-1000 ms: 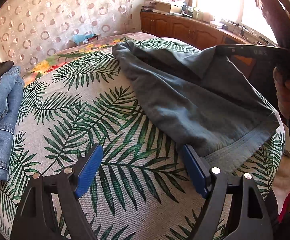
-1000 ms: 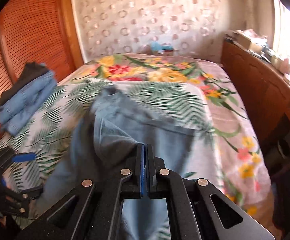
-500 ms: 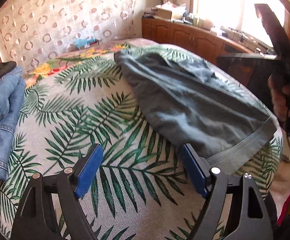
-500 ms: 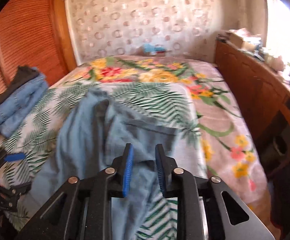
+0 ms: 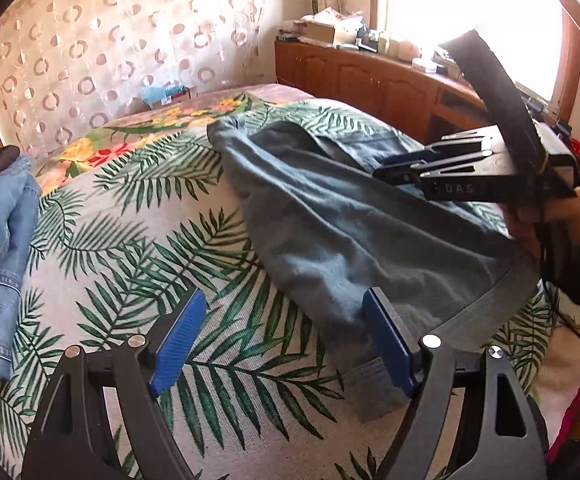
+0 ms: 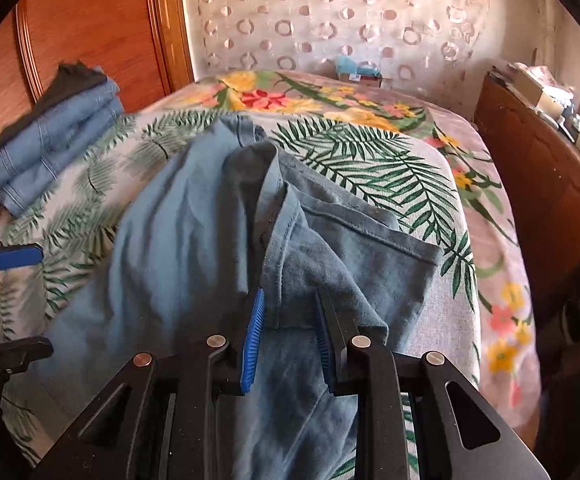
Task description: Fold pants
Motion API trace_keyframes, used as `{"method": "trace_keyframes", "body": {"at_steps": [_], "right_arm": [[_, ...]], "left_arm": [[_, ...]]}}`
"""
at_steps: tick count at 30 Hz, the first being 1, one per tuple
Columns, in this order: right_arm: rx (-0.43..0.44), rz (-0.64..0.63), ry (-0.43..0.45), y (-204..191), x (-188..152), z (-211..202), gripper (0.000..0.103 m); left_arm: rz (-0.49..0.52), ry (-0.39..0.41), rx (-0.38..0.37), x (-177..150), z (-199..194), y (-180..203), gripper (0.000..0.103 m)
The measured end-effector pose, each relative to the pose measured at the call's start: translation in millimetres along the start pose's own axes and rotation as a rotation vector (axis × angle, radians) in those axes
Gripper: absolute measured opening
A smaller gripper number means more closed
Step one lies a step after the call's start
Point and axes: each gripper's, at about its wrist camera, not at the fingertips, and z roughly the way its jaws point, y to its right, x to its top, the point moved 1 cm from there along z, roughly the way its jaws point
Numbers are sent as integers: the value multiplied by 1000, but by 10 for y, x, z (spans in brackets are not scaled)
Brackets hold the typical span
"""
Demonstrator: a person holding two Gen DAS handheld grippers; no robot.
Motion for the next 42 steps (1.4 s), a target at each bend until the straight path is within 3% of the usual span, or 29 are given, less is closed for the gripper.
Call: {"method": "trace_keyframes", "body": {"at_steps": [1, 2, 10, 18, 25, 27, 32, 42], "right_arm": [[7, -10, 1, -24, 12, -3, 8], [-3, -20, 0, -29, 25, -15, 5], [-61, 118, 66, 368, 221, -149, 4], [-136, 202, 31, 696, 406, 4, 4], [-121, 278, 76, 755, 400, -8, 4], [-108, 263, 74, 706, 353, -2, 7], [-70, 210, 73, 651, 271, 17, 28], [-87, 186, 53, 678, 318, 175, 30]], "left_arm": [[1, -5, 2, -9, 13, 4, 81], [3, -10, 5, -19, 29, 8, 81], [8, -29, 17, -61, 63, 22, 81], [14, -41, 29, -63, 93, 34, 81], [18, -39, 39, -65, 94, 40, 81], [18, -39, 38, -71, 85, 58, 81], [16, -47, 40, -71, 103, 57, 81], [12, -60, 38, -67, 133, 43, 81]]}}
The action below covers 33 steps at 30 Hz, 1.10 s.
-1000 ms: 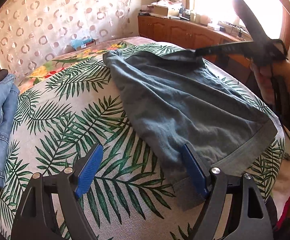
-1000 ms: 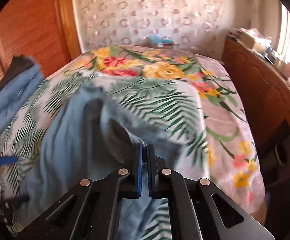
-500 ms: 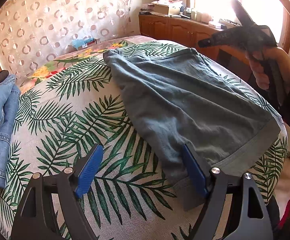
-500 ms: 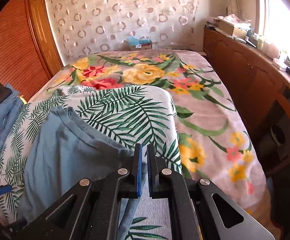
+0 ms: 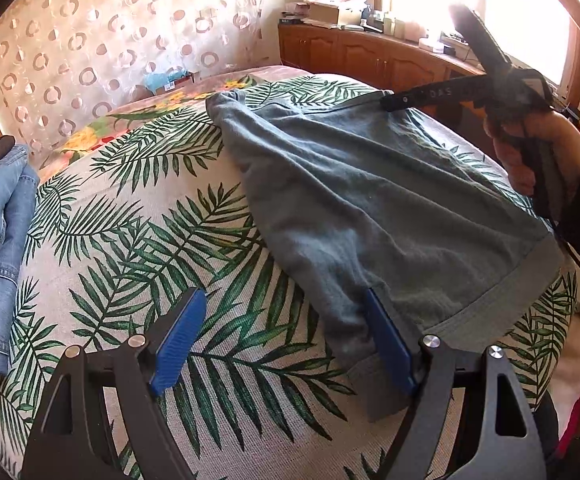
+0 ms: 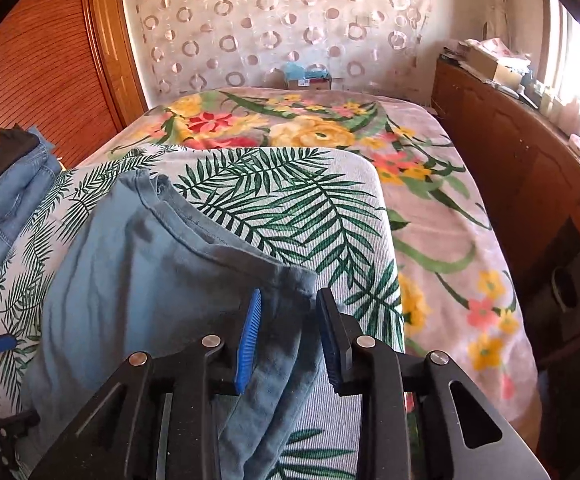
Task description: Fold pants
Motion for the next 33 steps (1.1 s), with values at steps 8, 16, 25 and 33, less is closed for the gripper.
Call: {"method": "trace_keyframes", "body": {"at_steps": [8, 16, 25, 33], "right_arm": [[-8, -63, -7, -93, 48, 28, 7], [-76, -5, 17, 83, 134, -40, 6], [-23, -2, 21, 11, -48, -340, 22], [10, -20, 32, -174, -651, -885, 23]], "left_arm": [[-11, -7, -12, -6, 20, -27, 81], [-12, -7, -11, -4, 28, -37, 81], [-17, -9, -16, -9, 27, -40, 81], [-17, -10, -16, -6, 28, -41, 81]]}}
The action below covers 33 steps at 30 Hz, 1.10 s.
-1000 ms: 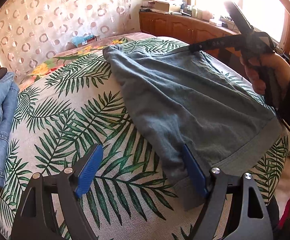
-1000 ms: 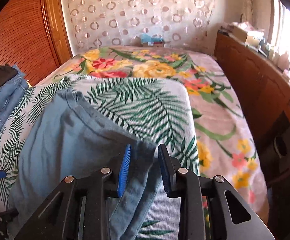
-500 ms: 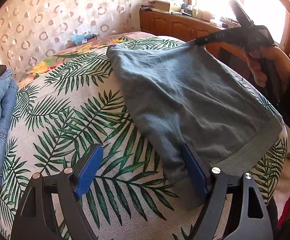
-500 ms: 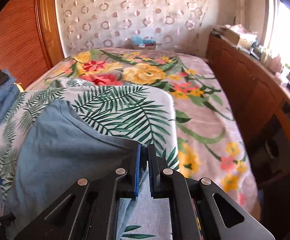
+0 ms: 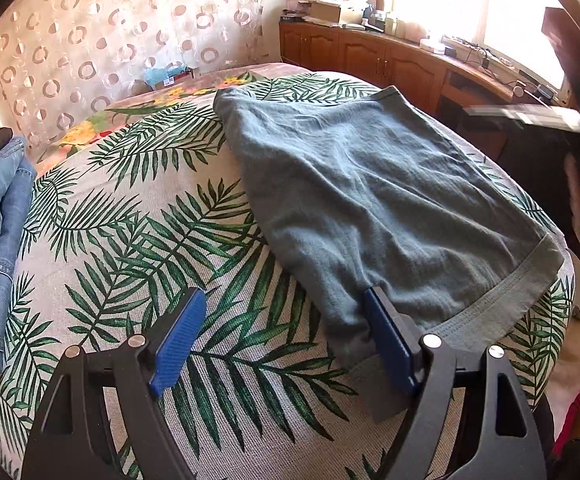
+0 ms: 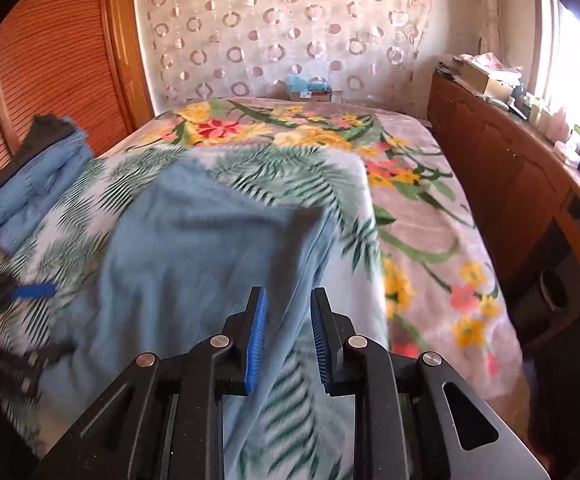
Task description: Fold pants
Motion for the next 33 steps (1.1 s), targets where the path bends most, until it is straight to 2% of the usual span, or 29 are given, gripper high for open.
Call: {"method": "trace_keyframes", "body": {"at_steps": [8, 11, 17, 21, 23, 25, 28, 33], "right_arm": [[27, -6, -47, -69, -475, -384, 23], [43, 26, -34, -74, -563, -544, 23], [64, 65, -44, -199, -674, -592, 23], [64, 56, -58, -250, -730, -602, 23], [62, 45, -38, -249, -710, -651, 23], [59, 31, -24, -268, -717, -722, 12], [60, 28, -3, -261, -747, -828, 10], [52, 46, -25, -229, -831, -746, 10]], "left_arm": [[-6, -3, -4, -5, 5, -7, 82], [-7, -4, -6, -7, 6, -9, 82], [-7, -4, -5, -4, 7, -7, 82], [-9, -5, -7, -7, 8, -10, 82], [-10, -5, -8, -6, 8, -7, 82], [-9, -5, -8, -3, 12, -14, 82], [-10, -6, -9, -2, 11, -15, 82], [-10, -6, -8, -1, 11, -18, 82]]}}
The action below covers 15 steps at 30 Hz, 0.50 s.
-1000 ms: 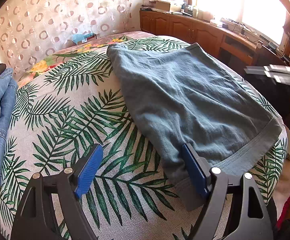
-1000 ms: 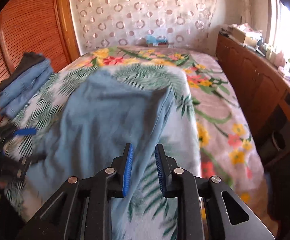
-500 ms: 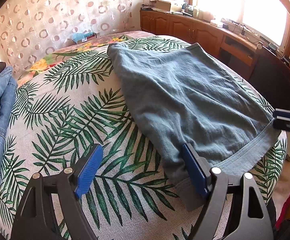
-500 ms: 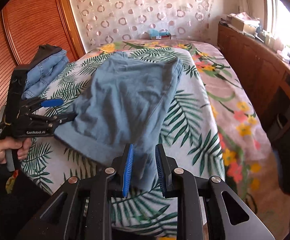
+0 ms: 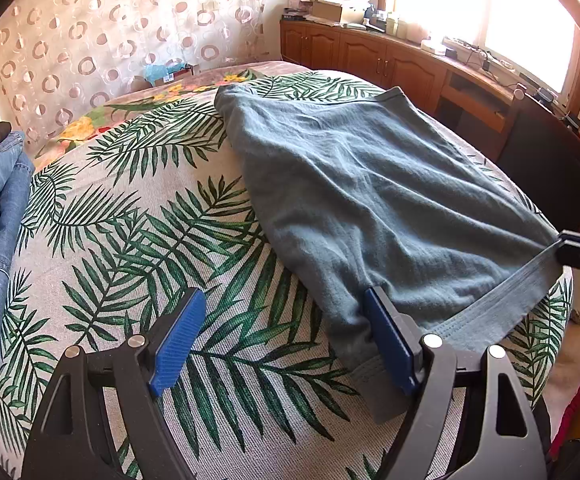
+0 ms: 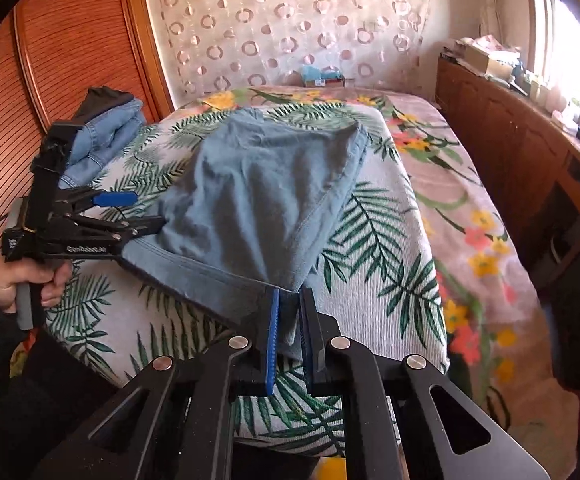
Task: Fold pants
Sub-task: 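Grasp the hem of the folded shorts with both tools side by side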
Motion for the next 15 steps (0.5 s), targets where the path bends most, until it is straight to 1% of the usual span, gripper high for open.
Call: {"method": "trace_keyframes", "body": {"at_steps": [5, 9, 11, 13, 15], "right_arm": [[1, 19, 7, -17, 20, 21, 10], [-13, -9, 47, -54, 17, -32, 11], [-13, -6, 55, -65, 10, -35, 15], [-15, -2, 63, -70, 5, -31, 23], [-20, 4, 71, -78, 2, -25, 27]], "left_arm": [[21, 14, 23, -7, -38, 41, 82], [2, 36, -4, -21, -136, 53, 82], [1, 49, -12, -23, -209, 74, 82], [2, 59, -32, -25, -293, 97, 82], [2, 60, -52, -33, -343, 122, 82]]}}
